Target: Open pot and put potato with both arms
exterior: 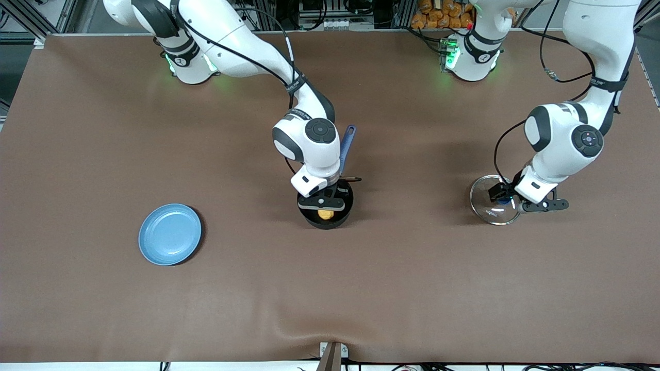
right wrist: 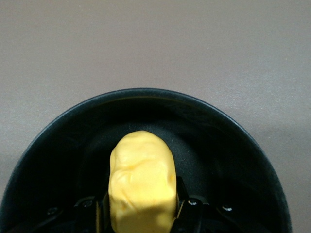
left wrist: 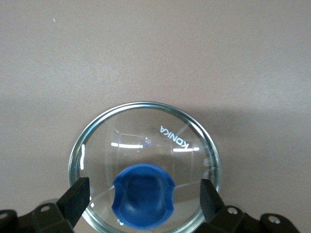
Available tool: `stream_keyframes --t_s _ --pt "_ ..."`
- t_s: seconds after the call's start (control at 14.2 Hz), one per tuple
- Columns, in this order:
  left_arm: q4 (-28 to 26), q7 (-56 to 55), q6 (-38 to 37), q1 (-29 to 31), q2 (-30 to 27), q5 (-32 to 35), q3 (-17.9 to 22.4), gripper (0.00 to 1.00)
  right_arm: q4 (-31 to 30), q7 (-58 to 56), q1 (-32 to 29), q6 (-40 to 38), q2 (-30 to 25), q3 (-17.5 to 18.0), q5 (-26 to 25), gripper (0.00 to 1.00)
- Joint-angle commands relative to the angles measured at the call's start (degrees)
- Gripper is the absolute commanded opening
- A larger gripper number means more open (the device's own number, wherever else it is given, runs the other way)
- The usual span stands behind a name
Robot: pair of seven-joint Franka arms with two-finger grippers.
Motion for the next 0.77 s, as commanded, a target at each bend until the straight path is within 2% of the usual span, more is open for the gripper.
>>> stream_keyframes --t_s 0.0,0.14,0.42,0.56,0.7 --pt "0.5 -5.0 -8.9 0.1 -8.4 -1.1 -2.2 1.00 1.6 1.9 0.7 -0.3 0.8 -0.6 -1.5 0.69" --pt "4.6 -5.6 -18.0 0.1 -11.5 -1.0 -2.8 1.00 1.6 2.0 0.6 -0.5 0.6 -0.6 -1.4 0.70" --pt "16.5 -10.5 -37.6 0.4 -14.9 -0.3 -2.7 1.00 1.6 1.3 -0.3 -2.2 -1.7 -0.6 -1.2 0.70" --pt "23.5 -10.9 -48.0 0.6 -14.8 -0.1 -2.5 1.00 1.8 1.0 -0.7 -8.1 -4.6 -0.5 -1.1 0.69" --pt "30.5 -10.4 -53.8 1.8 -14.8 0.4 -1.9 1.00 1.7 -0.1 -1.2 -12.2 -8.8 -0.5 -0.8 0.68"
